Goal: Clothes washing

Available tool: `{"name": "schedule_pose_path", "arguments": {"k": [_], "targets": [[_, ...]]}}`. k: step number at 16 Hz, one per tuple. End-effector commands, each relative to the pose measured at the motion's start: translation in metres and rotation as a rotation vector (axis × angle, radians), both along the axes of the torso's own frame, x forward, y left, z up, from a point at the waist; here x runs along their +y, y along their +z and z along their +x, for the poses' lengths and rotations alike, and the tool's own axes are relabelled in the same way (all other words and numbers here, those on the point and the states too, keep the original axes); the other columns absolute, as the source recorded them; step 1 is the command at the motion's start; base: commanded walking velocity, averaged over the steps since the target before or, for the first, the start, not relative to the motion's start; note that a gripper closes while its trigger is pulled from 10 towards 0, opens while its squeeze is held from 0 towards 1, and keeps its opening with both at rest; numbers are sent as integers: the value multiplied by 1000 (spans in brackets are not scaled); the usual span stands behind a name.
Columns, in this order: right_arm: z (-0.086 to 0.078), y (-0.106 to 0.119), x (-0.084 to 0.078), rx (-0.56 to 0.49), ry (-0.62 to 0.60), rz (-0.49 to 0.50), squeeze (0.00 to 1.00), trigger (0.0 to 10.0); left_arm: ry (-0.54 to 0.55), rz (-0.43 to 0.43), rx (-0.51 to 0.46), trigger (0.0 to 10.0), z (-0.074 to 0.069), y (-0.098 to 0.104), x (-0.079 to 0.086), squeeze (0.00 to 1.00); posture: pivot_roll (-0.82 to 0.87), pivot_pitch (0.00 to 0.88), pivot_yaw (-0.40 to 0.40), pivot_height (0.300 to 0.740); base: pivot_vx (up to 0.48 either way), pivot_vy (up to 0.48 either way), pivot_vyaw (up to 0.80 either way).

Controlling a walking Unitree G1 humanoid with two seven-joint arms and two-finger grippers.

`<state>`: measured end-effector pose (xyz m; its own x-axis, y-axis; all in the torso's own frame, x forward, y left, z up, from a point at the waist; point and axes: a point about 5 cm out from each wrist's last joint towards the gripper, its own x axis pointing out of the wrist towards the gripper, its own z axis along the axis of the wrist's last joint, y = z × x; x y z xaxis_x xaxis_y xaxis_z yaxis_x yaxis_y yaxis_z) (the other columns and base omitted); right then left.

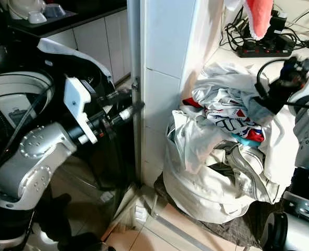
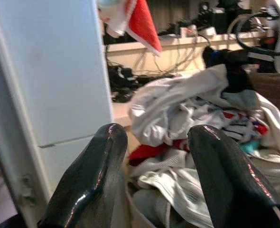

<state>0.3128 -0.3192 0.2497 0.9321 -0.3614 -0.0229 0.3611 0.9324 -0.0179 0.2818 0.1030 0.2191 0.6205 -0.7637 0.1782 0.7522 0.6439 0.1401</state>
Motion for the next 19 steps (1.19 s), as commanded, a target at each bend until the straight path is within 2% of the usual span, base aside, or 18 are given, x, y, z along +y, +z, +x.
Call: {"name": "schedule_pose_path", "arguments": {"k": [1, 3, 4, 6, 7, 9, 10, 11, 14, 15, 16, 17, 19], "targets": [[-3, 19, 1, -97, -4, -26, 0, 0, 99, 7, -33, 10000, 10, 4, 8, 0, -18, 0, -2, 740, 0, 0, 0], [-4, 34, 13, -190, 46, -84, 0, 0, 245, 11, -45, 10000, 21, 5, 22, 0, -18, 0, -3, 740, 0, 0, 0], [-4, 35, 14, -197, 50, -94, 0, 0, 258, 5, -45, 10000, 22, 5, 23, 0, -18, 0, -3, 740, 0, 0, 0], [-5, 39, 21, -250, 107, -20, 0, 0, 289, -24, -47, 10000, 24, 8, 24, 0, -16, 0, -3, 740, 0, 0, 0], [-4, 47, 39, -323, 233, 65, 0, 0, 311, -67, -63, 10000, 27, 15, 23, 0, -16, 0, -2, 740, 0, 0, 0], [-4, 50, 63, -381, 397, 132, 0, 0, 307, -79, -95, 10000, 30, 21, 18, 0, -20, 0, 2, 740, 0, 0, 0], [-3, 49, 89, -435, 524, 256, 0, 0, 253, -127, -97, 10000, 30, 27, 7, 298, -20, 0, 2, 740, 0, 0, 0], [-1, 49, 103, -469, 568, 353, 0, 0, 188, -158, -93, 10000, 26, 31, -1, 1000, -19, 0, 2, 740, 0, 0, 0], [0, 54, 141, -519, 742, 611, 0, 0, 80, -256, -49, 10000, 20, 40, -22, 1000, -12, 0, -6, 740, 0, 0, 0], [-3, 54, 162, -504, 878, 684, 0, 0, 38, -310, -16, 10000, 18, 43, -31, 1000, -9, 0, -11, 740, 0, 0, 0], [-7, 52, 176, -477, 971, 717, 0, 0, 26, -315, -6, 10000, 18, 42, -33, 1000, -8, 0, -15, 740, 0, 0, 0], [-14, 46, 191, -417, 1067, 664, 0, 0, 49, -324, -15, 10000, 18, 41, -29, 1000, -8, 0, -19, 740, 0, 0, 0], [-18, 45, 195, -398, 1090, 688, 0, 0, 30, -359, -24, 10000, 15, 43, -22, 1000, 0, 0, -29, 740, 0, 0, 0]]}}
